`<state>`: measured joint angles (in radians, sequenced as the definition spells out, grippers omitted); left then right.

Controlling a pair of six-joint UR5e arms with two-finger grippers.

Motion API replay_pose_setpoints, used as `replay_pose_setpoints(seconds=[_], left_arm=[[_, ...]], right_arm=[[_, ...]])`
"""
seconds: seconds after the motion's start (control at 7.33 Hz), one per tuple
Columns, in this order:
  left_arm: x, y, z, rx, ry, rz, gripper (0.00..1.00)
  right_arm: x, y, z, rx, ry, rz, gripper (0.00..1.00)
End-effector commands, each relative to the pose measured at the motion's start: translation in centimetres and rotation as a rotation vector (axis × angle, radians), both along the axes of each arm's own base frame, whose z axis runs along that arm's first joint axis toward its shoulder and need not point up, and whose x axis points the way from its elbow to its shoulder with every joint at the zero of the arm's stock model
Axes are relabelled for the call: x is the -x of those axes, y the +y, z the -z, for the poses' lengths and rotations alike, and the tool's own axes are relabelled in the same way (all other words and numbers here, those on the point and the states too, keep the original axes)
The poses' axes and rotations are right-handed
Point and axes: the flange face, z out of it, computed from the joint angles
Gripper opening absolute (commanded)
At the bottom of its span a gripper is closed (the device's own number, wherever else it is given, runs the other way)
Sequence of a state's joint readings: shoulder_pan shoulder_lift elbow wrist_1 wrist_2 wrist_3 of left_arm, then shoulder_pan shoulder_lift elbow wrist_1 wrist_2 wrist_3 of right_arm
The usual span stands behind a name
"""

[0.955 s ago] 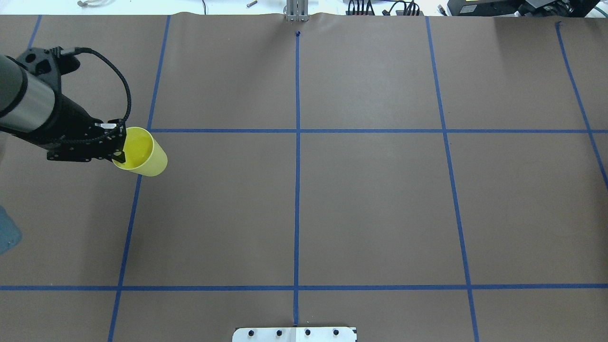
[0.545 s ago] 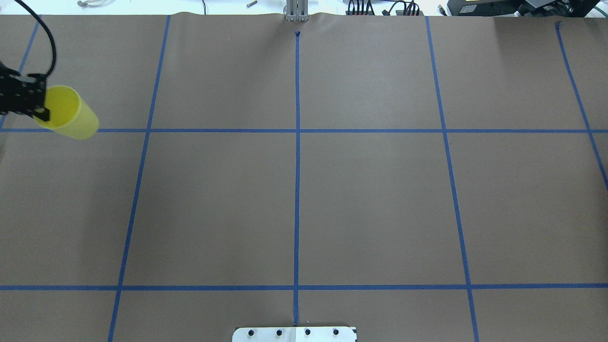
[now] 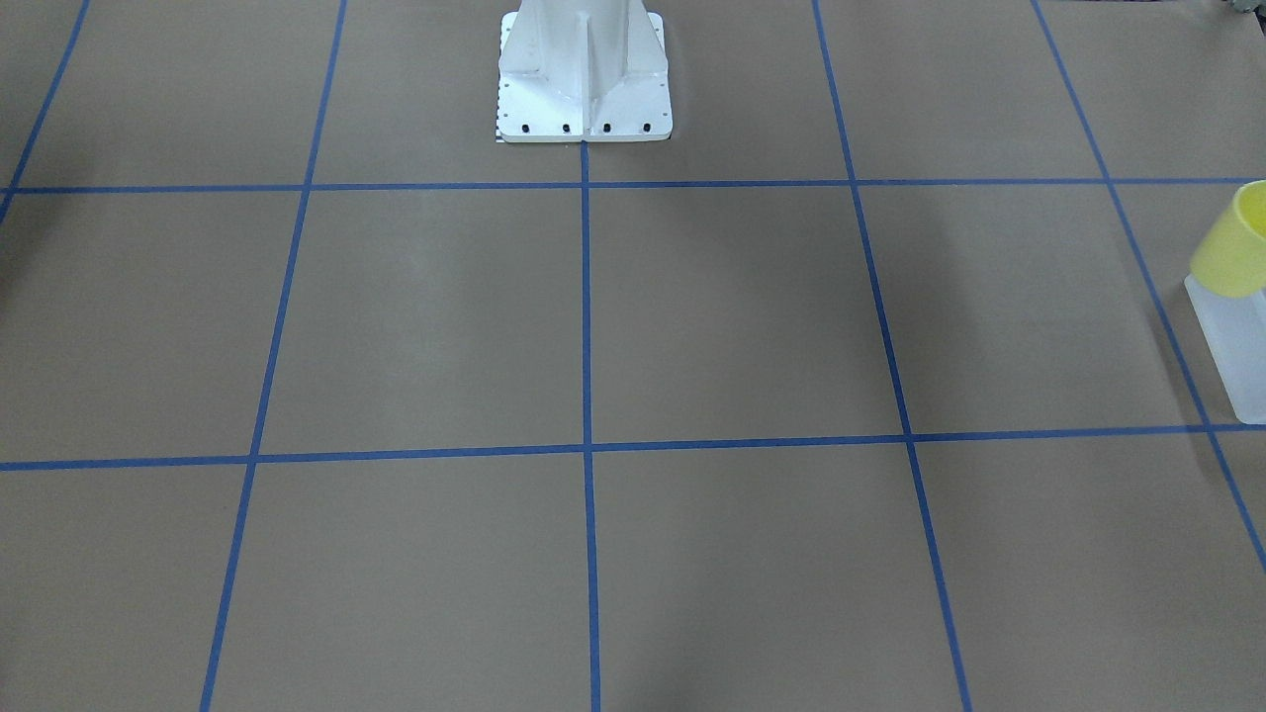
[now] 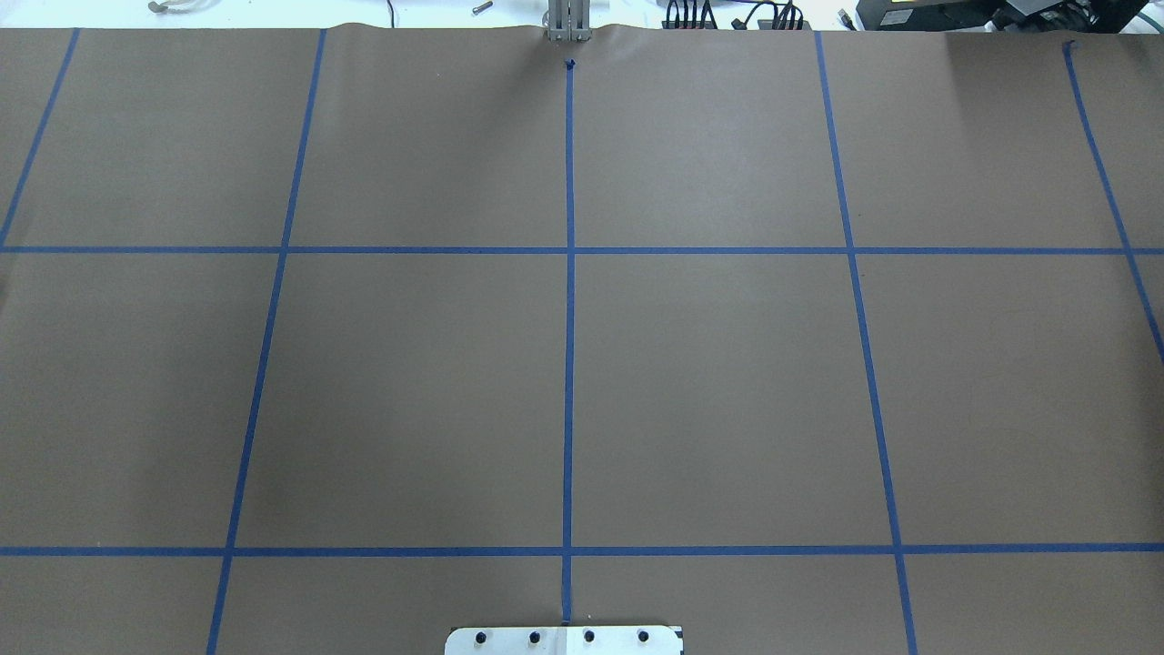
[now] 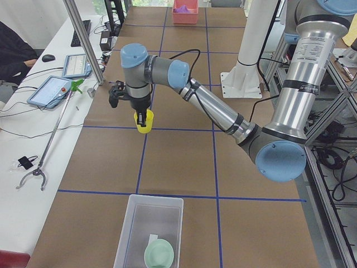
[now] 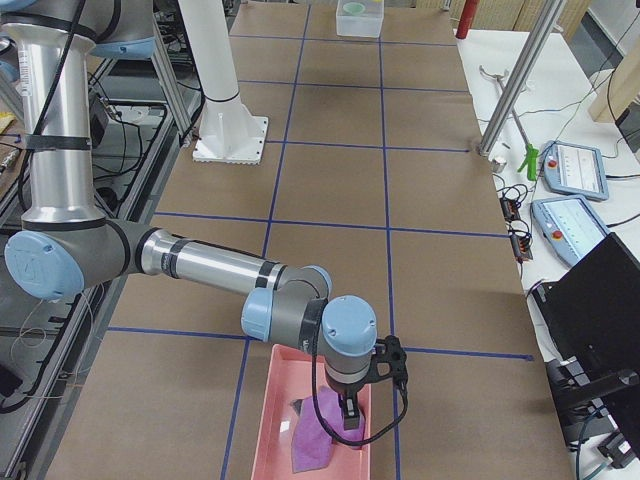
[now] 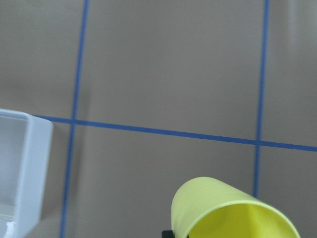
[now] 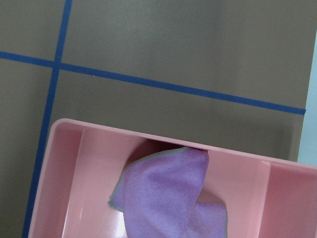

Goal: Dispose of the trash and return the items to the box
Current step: 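Lift the yellow cup and carry it into the clear bin with the left gripper, then release the yellow cup beside the bowl and hold both arms over the bins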

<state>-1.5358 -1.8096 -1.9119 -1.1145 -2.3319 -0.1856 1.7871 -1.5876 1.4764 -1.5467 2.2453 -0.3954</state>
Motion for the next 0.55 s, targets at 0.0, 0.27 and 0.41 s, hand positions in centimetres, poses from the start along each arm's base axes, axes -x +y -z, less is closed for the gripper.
replay_pose_setpoints(seconds=[0.0,0.27,0.41], left_arm=[[7.4,-1.0,-10.8,-0.006,-0.003,-0.045,0.00],[9.1,2.0,-21.1,-0.029,-0.001,-0.022,0.00],[9.5,3.6,-25.0,-0.029,-0.001,-0.012,0.00]], right_arm=[[0.4,-0.7,4.1,-0.047,-0.064,-0.047,1.00],[1.5,-1.1,6.2,0.033,-0.149,-0.171,1.00],[2.8,-1.1,7.5,0.032,-0.149,-0.165,1.00]])
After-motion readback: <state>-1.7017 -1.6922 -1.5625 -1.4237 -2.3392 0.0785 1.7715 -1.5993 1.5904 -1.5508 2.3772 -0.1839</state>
